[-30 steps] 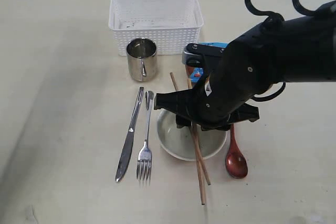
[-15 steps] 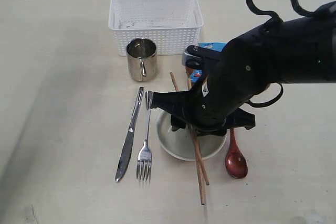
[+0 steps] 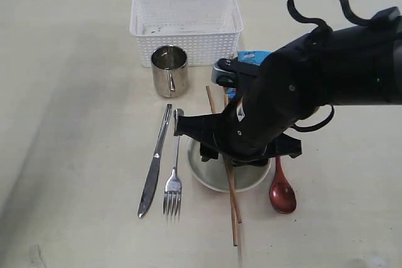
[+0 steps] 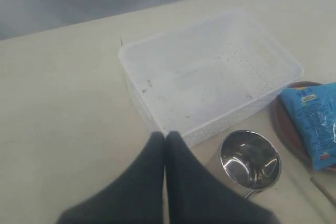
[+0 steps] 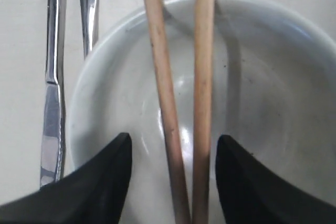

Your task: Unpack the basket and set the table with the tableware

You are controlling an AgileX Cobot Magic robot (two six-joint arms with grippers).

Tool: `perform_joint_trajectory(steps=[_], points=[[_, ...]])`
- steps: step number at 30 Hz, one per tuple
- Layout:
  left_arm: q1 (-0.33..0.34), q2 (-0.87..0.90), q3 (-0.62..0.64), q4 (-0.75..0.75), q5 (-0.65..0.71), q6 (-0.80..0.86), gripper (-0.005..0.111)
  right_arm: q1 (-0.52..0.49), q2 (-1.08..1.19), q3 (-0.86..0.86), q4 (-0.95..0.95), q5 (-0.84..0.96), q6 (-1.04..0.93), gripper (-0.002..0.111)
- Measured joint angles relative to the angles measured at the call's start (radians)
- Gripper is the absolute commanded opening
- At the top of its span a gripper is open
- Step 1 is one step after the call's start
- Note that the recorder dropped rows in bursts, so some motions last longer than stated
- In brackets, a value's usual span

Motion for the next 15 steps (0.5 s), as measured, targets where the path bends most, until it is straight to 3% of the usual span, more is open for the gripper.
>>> perform_joint_trajectory(steps=[9,15], points=[[0.000,0.000,0.000,0.000,0.000,0.000,0.000,0.009,0.000,0.000,0.030,-0.002,0.034,0.048],[0.000,0.000,0.000,0.000,0.006,0.000,0.000,0.009,0.000,0.000,-0.063,-0.008,0.039,0.048]])
